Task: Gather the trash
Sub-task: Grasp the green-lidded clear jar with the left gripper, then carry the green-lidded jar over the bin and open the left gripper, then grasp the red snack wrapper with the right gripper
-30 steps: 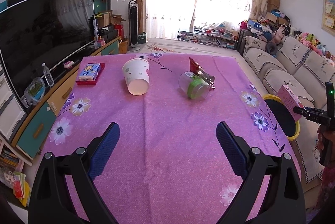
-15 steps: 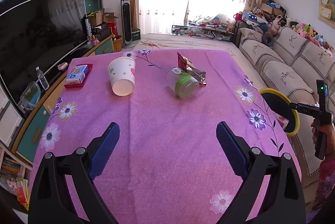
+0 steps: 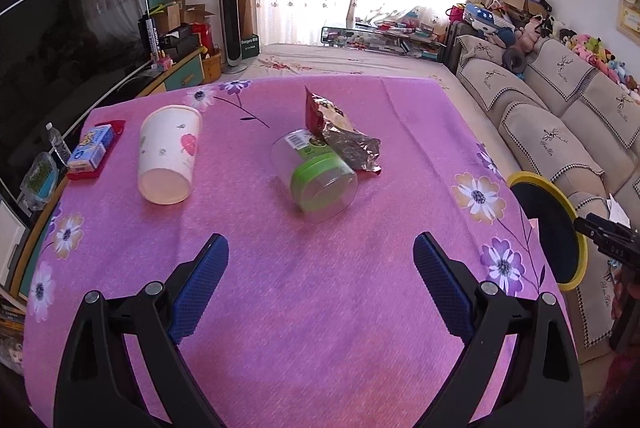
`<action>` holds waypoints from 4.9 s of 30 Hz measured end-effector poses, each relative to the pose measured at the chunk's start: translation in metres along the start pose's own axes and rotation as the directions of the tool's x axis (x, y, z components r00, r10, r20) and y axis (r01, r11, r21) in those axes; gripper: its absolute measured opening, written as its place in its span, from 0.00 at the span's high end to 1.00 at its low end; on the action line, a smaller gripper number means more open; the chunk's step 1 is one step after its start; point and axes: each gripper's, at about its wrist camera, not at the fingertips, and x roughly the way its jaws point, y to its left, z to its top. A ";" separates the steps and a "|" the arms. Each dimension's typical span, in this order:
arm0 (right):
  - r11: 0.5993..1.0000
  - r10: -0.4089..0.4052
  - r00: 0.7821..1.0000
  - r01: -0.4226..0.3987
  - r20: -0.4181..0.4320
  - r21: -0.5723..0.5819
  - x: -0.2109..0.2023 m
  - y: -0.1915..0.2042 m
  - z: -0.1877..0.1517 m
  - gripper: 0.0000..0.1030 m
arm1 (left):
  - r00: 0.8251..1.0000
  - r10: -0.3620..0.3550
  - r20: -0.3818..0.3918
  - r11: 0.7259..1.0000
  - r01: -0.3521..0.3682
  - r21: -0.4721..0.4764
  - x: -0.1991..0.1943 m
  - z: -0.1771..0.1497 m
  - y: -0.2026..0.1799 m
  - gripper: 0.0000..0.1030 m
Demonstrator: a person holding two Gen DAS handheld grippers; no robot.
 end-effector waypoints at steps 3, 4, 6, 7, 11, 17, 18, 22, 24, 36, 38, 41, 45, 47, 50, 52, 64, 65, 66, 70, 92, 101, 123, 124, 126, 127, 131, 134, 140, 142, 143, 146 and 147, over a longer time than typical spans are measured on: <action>1.000 0.005 1.000 -0.005 -0.006 0.005 0.002 0.000 -0.001 0.38 | 1.000 0.004 -0.013 1.000 -0.004 -0.014 0.025 0.013 -0.010 0.10; 1.000 0.007 1.000 -0.007 -0.006 0.007 0.003 -0.002 -0.001 0.38 | 1.000 0.006 -0.019 1.000 -0.006 -0.023 0.034 0.017 -0.012 0.10; 1.000 0.011 1.000 -0.011 -0.007 0.013 0.004 -0.003 -0.002 0.38 | 0.999 0.017 -0.038 0.999 -0.019 -0.051 0.051 0.024 -0.013 0.10; 1.000 0.014 1.000 -0.014 -0.006 0.016 0.004 -0.004 -0.002 0.38 | 0.999 0.016 -0.047 0.998 -0.019 -0.061 0.059 0.027 -0.013 0.10; 1.000 0.025 1.000 -0.025 -0.009 0.019 0.007 -0.005 -0.002 0.38 | 0.996 0.069 -0.053 0.993 -0.073 -0.093 0.084 0.037 -0.009 0.10; 0.999 0.040 0.999 -0.040 -0.014 0.019 0.013 -0.005 0.000 0.38 | 0.993 0.105 -0.061 0.987 -0.112 -0.115 0.098 0.041 0.014 0.10; 0.999 0.043 0.999 -0.043 -0.014 0.020 0.013 -0.005 0.000 0.38 | 0.992 0.114 -0.056 0.986 -0.120 -0.119 0.096 0.041 0.019 0.09; 0.998 0.056 0.998 -0.056 -0.019 0.018 0.016 -0.003 0.001 0.38 | 0.986 0.163 -0.029 0.977 -0.166 -0.137 0.089 0.042 0.040 0.09; 0.998 0.060 0.998 -0.060 -0.021 0.014 0.018 -0.001 0.002 0.38 | 0.987 0.154 -0.042 0.976 -0.158 -0.146 0.091 0.044 0.045 0.09; 0.997 0.072 0.997 -0.072 -0.014 -0.005 0.012 0.004 0.005 0.36 | 0.984 0.164 -0.071 0.980 -0.170 -0.104 0.106 0.035 0.045 0.09; 0.997 0.074 0.997 -0.074 -0.014 -0.002 0.012 0.004 0.005 0.36 | 0.983 0.170 -0.074 0.980 -0.177 -0.095 0.106 0.033 0.047 0.12; 0.997 0.078 0.997 -0.078 -0.018 -0.004 0.014 0.005 0.004 0.36 | 0.983 0.163 -0.087 0.981 -0.171 -0.094 0.105 0.030 0.052 0.19; 0.997 0.082 0.996 -0.083 -0.022 -0.005 0.017 0.007 0.003 0.36 | 0.983 0.157 -0.091 0.980 -0.167 -0.106 0.105 0.030 0.059 0.26; 0.996 0.085 0.996 -0.085 -0.025 -0.007 0.017 0.007 0.003 0.36 | 0.984 0.154 -0.090 0.980 -0.164 -0.114 0.105 0.029 0.062 0.30; 0.996 0.087 0.996 -0.087 -0.027 -0.008 0.018 0.007 0.001 0.36 | 0.984 0.148 -0.100 0.982 -0.158 -0.103 0.109 0.028 0.062 0.39; 0.996 0.087 0.996 -0.087 -0.027 -0.006 0.017 0.006 0.001 0.36 | 0.985 0.138 -0.101 0.984 -0.148 -0.097 0.110 0.027 0.060 0.47; 0.996 0.090 0.996 -0.090 -0.027 -0.010 0.016 0.008 -0.001 0.36 | 0.990 0.135 -0.050 0.988 -0.138 -0.066 0.087 0.018 0.046 0.51; 0.996 0.091 0.995 -0.091 -0.027 -0.012 0.015 0.008 -0.001 0.36 | 0.990 0.133 -0.042 0.989 -0.136 -0.063 0.082 0.017 0.044 0.51; 0.996 0.092 0.995 -0.093 -0.027 -0.014 0.015 0.010 -0.001 0.36 | 0.991 0.130 -0.035 0.989 -0.132 -0.060 0.077 0.016 0.042 0.51; 0.995 0.095 0.995 -0.096 -0.022 -0.022 0.011 0.013 -0.001 0.36 | 0.993 0.116 -0.006 0.992 -0.117 -0.041 0.055 0.011 0.032 0.51; 0.998 0.063 0.998 -0.063 0.025 0.010 -0.017 -0.014 -0.009 0.36 | 0.991 -0.111 0.073 0.981 0.098 0.167 -0.025 0.015 -0.100 0.51; 0.998 -0.020 0.998 0.016 0.057 0.066 -0.041 -0.064 -0.020 0.36 | 0.967 -0.253 0.022 0.925 0.236 0.297 -0.008 0.026 -0.211 0.51; 0.989 -0.045 0.998 0.039 0.045 0.142 -0.044 -0.114 -0.036 0.36 | 0.959 -0.284 -0.005 0.905 0.270 0.330 0.046 0.046 -0.316 0.19; 0.989 -0.042 0.998 0.035 0.046 0.141 -0.044 -0.113 -0.036 0.36 | 0.957 -0.291 0.004 0.906 0.274 0.321 0.039 0.047 -0.310 0.18; 0.990 -0.036 0.998 0.029 0.048 0.138 -0.043 -0.109 -0.036 0.36 | 0.954 -0.300 0.021 0.912 0.280 0.301 0.023 0.046 -0.288 0.16; 0.991 -0.033 0.998 0.027 0.047 0.134 -0.043 -0.107 -0.035 0.36 | 0.953 -0.303 0.030 0.915 0.282 0.290 0.016 0.045 -0.281 0.15; 0.994 -0.016 0.999 0.011 0.044 0.111 -0.040 -0.095 -0.033 0.36 | 0.954 -0.295 0.053 0.929 0.273 0.251 -0.013 0.036 -0.237 0.14; 0.996 -0.002 0.999 -0.002 0.041 0.086 -0.037 -0.082 -0.030 0.36 | 0.963 -0.259 0.075 0.948 0.238 0.212 -0.030 0.026 -0.201 0.13; 0.999 0.041 0.999 -0.042 0.031 0.022 -0.030 -0.045 -0.018 0.35 | 0.981 -0.154 0.119 0.985 0.143 0.099 -0.063 0.005 -0.113 0.12; 0.998 0.063 0.998 -0.063 0.027 -0.008 -0.027 -0.027 -0.012 0.35 | 0.986 -0.112 0.124 0.993 0.106 0.059 -0.072 -0.003 -0.080 0.12; 0.997 0.076 0.997 -0.075 0.025 -0.024 -0.025 -0.019 -0.008 0.35 | 0.988 -0.091 0.125 0.995 0.087 0.038 -0.076 -0.007 -0.066 0.12; 0.990 0.125 0.992 -0.124 0.014 -0.073 -0.018 0.013 0.005 0.35 | 0.992 -0.041 0.122 0.999 0.043 -0.020 -0.083 -0.020 -0.025 0.11; 0.986 0.142 0.990 -0.140 0.010 -0.091 -0.016 0.025 0.009 0.35 | 0.992 -0.028 0.119 0.999 0.033 -0.040 -0.086 -0.023 -0.012 0.11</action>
